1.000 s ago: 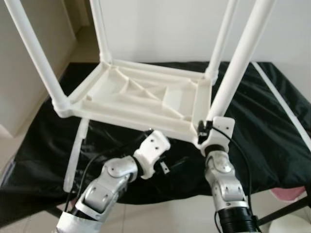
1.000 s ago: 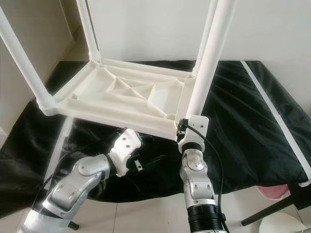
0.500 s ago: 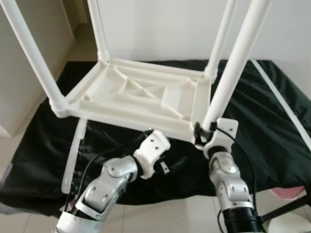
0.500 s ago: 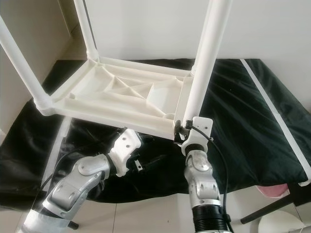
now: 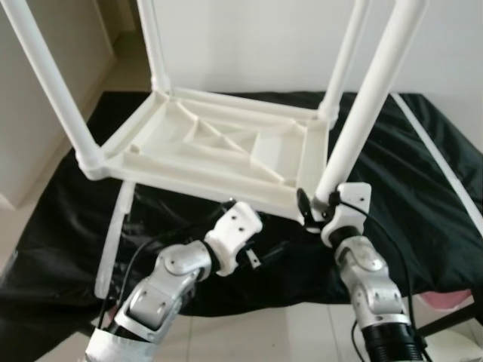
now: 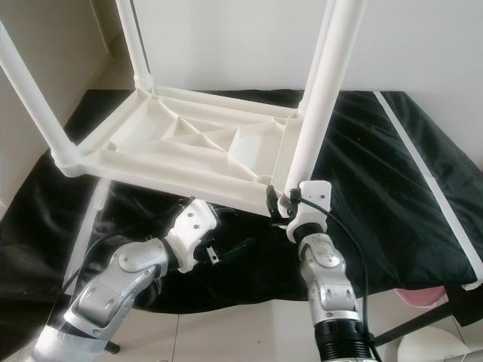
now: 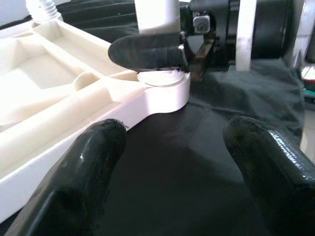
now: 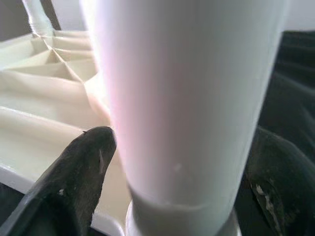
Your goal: Building children table
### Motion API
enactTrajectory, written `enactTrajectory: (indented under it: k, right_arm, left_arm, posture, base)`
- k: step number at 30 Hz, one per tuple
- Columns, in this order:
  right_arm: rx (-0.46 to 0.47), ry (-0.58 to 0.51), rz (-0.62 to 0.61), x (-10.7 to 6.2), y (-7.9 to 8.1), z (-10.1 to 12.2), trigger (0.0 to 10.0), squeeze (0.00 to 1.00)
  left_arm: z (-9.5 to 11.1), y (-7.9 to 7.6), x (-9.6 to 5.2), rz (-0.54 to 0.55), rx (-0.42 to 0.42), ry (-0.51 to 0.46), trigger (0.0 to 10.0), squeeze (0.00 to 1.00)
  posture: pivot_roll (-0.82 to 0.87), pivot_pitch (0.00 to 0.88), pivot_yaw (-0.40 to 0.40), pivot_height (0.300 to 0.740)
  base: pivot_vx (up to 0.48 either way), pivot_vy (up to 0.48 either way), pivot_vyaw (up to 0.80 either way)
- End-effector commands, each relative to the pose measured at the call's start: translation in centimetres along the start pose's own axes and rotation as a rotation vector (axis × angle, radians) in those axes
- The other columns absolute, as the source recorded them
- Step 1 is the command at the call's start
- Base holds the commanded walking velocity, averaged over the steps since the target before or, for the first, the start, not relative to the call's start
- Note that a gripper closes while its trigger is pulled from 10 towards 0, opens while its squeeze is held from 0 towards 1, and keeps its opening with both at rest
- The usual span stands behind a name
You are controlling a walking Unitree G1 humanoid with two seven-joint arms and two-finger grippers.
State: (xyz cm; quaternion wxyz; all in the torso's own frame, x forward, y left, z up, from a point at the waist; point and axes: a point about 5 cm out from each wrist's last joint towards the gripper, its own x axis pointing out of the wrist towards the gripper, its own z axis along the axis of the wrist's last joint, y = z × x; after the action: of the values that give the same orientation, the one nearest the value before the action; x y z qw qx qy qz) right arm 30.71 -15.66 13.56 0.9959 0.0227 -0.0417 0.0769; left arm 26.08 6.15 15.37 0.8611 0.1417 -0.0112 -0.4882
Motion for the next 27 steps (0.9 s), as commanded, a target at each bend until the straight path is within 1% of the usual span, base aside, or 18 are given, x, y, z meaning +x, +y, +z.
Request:
enactTrajectory:
  k: [1,4,7,8,10,15,17,19,20,22,25,26,27]
  right_arm:
    - [0.004,0.0,0.031,0.2,-0.2,-0.1,10.0,0.0]
    - [-0.001,0.001,0.055,0.3,-0.3,-0.1,10.0,0.0]
    - [-0.056,-0.004,0.144,0.8,-0.7,0.2,10.0,0.0]
    - [-0.056,-0.004,0.144,0.8,-0.7,0.2,10.0,0.0]
    - [-0.09,0.012,0.206,1.1,-0.9,0.2,10.0,0.0]
    - [-0.123,0.028,0.302,1.2,-0.8,0.0,10.0,0.0]
    - [-0.123,0.028,0.302,1.2,-0.8,0.0,10.0,0.0]
    - [-0.158,0.042,0.371,1.3,-0.8,-0.1,10.0,0.0]
    - [-0.158,0.042,0.371,1.3,-0.8,-0.1,10.0,0.0]
    - [-0.183,0.057,0.41,1.4,-1.0,-0.2,10.0,0.0]
    - [-0.203,0.074,0.416,1.5,-1.7,-0.4,10.0,0.0]
    - [-0.203,0.074,0.416,1.5,-1.7,-0.4,10.0,0.0]
    - [-0.205,0.075,0.417,1.5,-1.9,-0.4,6.4,0.0]
  left_arm:
    - [-0.4,0.2,-0.1,0.03,0.005,0.017,10.0,0.0]
    - [-0.3,0.4,0.0,0.032,0.006,0.017,10.0,0.0]
    - [-0.3,0.4,-0.1,0.039,0.012,0.018,10.0,0.0]
    - [-0.3,0.4,-0.1,0.039,0.012,0.018,10.0,0.0]
    - [-0.3,0.2,-0.2,0.035,0.014,0.02,10.0,0.0]
    - [-0.5,0.1,-0.2,0.041,0.032,0.028,10.0,0.0]
    - [-0.5,0.1,-0.2,0.041,0.032,0.028,10.0,0.0]
    - [-0.5,-0.1,-0.1,0.037,0.044,0.027,10.0,0.0]
    - [-0.5,-0.1,-0.1,0.037,0.044,0.027,10.0,0.0]
    - [-0.6,-0.2,0.0,0.032,0.049,0.026,10.0,0.0]
    - [-0.5,-0.2,0.0,0.027,0.049,0.023,10.0,0.0]
    - [-0.5,-0.2,0.0,0.027,0.049,0.023,10.0,0.0]
    - [-0.5,-0.2,0.0,0.026,0.049,0.024,10.0,0.0]
  posture:
    - [0.04,0.056,-0.036,0.74]
    - [0.04,0.065,-0.035,0.74]
    - [0.05,0.068,-0.033,0.74]
    - [0.05,0.068,-0.033,0.74]
    - [0.05,0.065,-0.031,0.74]
    - [0.05,0.062,-0.033,0.74]
    - [0.05,0.062,-0.033,0.74]
    - [0.04,0.056,-0.029,0.74]
    - [0.04,0.056,-0.029,0.74]
    - [0.04,0.053,-0.027,0.74]
    - [0.04,0.051,-0.026,0.74]
    - [0.04,0.051,-0.026,0.74]
    - [0.04,0.05,-0.026,0.74]
  base:
    - [0.0,0.0,0.0]
    - [0.0,0.0,0.0]
    - [0.0,0.0,0.0]
    - [0.0,0.0,0.0]
    - [0.0,0.0,0.0]
    - [0.0,0.0,0.0]
    - [0.0,0.0,0.0]
    - [0.0,0.0,0.0]
    - [0.0,0.0,0.0]
    - [0.0,0.0,0.0]
    - [0.0,0.0,0.0]
    - [0.0,0.0,0.0]
    - [0.0,0.0,0.0]
